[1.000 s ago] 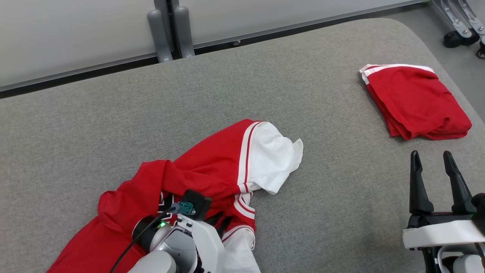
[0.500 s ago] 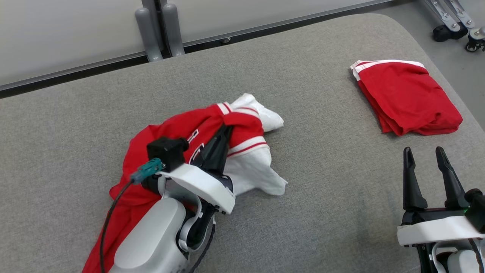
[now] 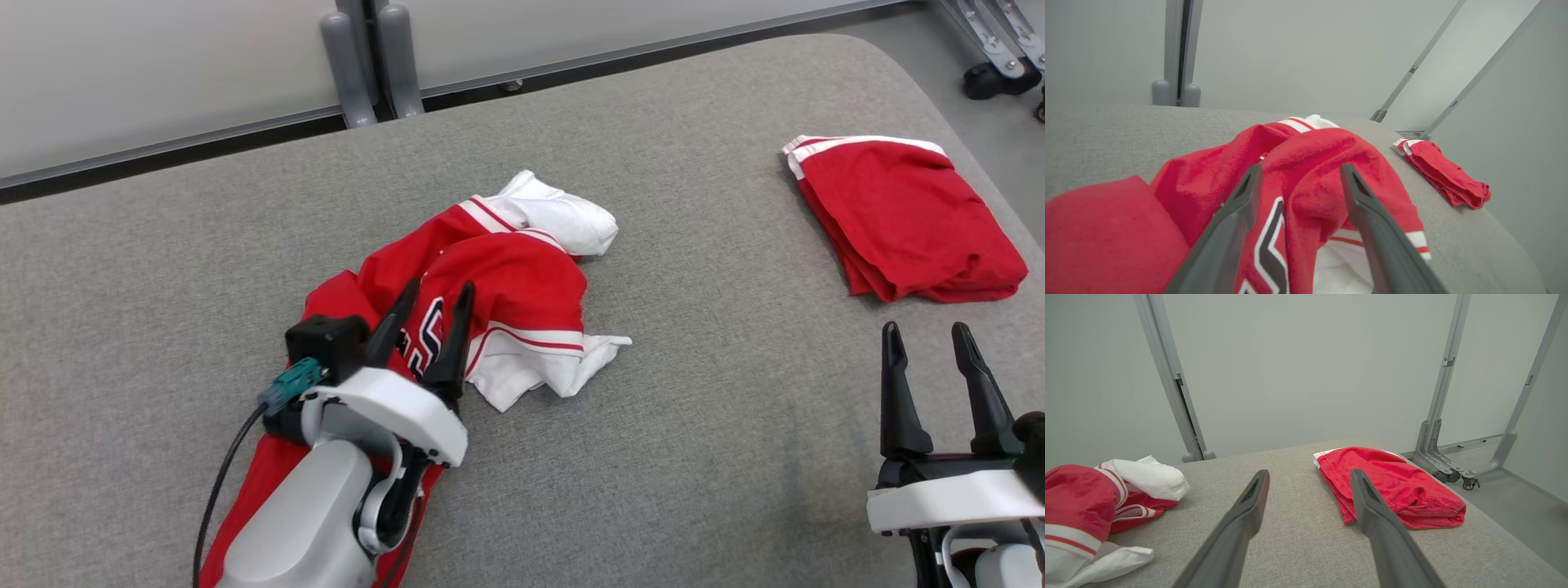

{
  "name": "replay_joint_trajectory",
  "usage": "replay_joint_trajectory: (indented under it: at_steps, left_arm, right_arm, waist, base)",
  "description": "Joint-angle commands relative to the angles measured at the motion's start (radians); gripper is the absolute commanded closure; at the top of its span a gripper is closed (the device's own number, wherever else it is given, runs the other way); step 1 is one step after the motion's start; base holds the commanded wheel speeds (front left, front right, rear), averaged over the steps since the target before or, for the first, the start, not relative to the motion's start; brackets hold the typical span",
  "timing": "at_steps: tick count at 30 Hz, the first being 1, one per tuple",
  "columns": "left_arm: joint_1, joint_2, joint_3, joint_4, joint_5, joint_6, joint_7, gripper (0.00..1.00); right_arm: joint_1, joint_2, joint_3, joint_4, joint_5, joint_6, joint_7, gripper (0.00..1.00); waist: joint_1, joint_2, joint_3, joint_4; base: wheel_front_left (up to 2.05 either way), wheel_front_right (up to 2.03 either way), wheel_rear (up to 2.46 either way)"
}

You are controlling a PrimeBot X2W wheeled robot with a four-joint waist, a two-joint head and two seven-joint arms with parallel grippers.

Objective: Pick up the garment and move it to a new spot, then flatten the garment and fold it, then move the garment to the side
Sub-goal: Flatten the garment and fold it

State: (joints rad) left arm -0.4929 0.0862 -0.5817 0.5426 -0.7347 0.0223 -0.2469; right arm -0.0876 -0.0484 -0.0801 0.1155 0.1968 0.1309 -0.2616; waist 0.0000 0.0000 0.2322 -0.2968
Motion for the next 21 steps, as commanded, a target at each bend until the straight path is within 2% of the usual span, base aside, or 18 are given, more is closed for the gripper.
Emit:
replay_joint_trajectory:
  at_steps: [1,6,11,13,16,19,21]
  left_arm:
    - [0.033,0.031,0.009,-0.028,0.015,0.016,-0.005,0.0]
    - [0.187,0.123,0.041,-0.231,-0.003,0.082,0.017,0.0]
    - [0.367,0.231,0.07,-0.47,-0.013,0.188,0.089,0.0]
    - [0.414,0.261,0.057,-0.554,-0.004,0.215,0.125,0.0]
    - [0.459,0.277,0.023,-0.635,-0.016,0.227,0.187,0.0]
    - [0.464,0.284,-0.003,-0.648,-0.006,0.232,0.219,0.0]
    - [0.46,0.269,-0.029,-0.644,-0.009,0.227,0.244,0.0]
  right_arm:
    - [0.01,-0.004,-0.006,-0.003,-0.005,0.0,-0.005,0.0]
    - [0.026,-0.005,-0.021,-0.009,-0.01,0.0,-0.005,0.0]
    - [0.038,-0.005,-0.03,-0.018,-0.019,0.0,-0.005,0.0]
    - [0.038,-0.004,-0.03,-0.02,-0.023,0.0,-0.005,0.0]
    - [0.029,-0.005,-0.027,-0.022,-0.031,0.0,-0.005,0.0]
    - [0.02,-0.004,-0.019,-0.022,-0.036,0.0,-0.005,0.0]
    - [0.017,-0.005,-0.016,-0.022,-0.037,0.0,-0.005,0.0]
  waist:
    - [0.0,0.0,-0.009,0.019]
    - [0.0,0.0,-0.025,0.064]
    - [0.0,0.0,-0.03,0.118]
    - [0.0,0.0,-0.028,0.14]
    - [0.0,0.0,-0.024,0.168]
    - [0.0,0.0,-0.02,0.179]
    - [0.0,0.0,-0.016,0.187]
  base:
    - [0.0,0.0,0.0]
    - [0.0,0.0,0.0]
    - [0.0,0.0,0.0]
    - [0.0,0.0,0.0]
    - [0.0,0.0,0.0]
    - [0.0,0.0,0.0]
    - [0.0,0.0,0.0]
